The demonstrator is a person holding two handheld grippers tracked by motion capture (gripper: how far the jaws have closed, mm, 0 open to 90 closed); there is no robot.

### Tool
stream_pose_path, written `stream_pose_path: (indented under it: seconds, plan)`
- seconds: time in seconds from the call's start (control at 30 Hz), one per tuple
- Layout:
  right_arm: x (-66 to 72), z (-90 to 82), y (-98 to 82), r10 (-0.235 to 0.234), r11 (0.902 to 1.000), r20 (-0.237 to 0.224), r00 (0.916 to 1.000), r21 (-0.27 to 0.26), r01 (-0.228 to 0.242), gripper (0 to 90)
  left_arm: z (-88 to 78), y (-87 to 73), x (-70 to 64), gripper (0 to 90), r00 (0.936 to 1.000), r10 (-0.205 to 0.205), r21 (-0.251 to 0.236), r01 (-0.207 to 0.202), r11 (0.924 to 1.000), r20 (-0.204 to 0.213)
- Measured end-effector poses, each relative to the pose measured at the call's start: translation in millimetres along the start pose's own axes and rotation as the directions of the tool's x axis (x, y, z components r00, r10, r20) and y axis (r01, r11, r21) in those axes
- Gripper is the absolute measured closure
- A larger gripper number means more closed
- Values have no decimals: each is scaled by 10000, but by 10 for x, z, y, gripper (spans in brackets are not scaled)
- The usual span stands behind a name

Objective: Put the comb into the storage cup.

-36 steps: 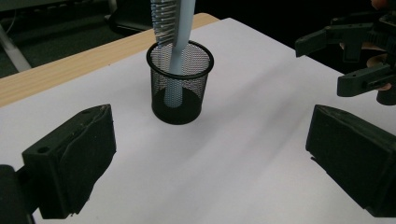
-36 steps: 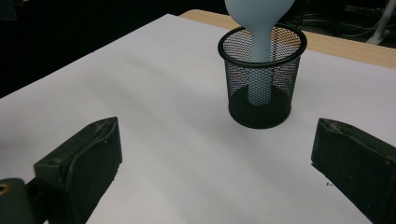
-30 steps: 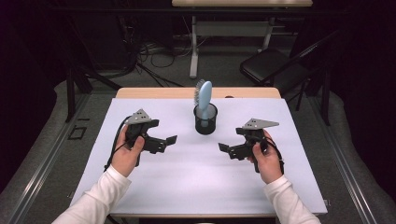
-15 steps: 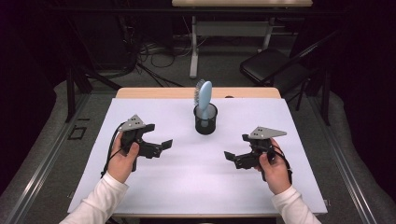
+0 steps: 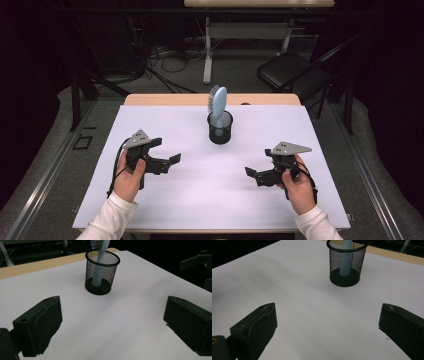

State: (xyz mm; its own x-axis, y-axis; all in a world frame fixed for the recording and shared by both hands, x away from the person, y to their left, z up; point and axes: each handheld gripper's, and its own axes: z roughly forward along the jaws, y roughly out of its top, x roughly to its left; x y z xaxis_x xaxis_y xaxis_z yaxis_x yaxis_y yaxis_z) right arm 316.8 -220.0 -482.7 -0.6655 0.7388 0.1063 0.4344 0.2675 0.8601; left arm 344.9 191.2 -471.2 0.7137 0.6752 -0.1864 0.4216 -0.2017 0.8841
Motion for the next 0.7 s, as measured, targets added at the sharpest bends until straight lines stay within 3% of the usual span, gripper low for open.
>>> stream_pose_path:
  seconds: [0.7]
  plan:
    - [-197,-48,-328,265,9996,974,9949,54,-272,10,-4,-316,150,25,9969,-14,21,15,10000,-782]
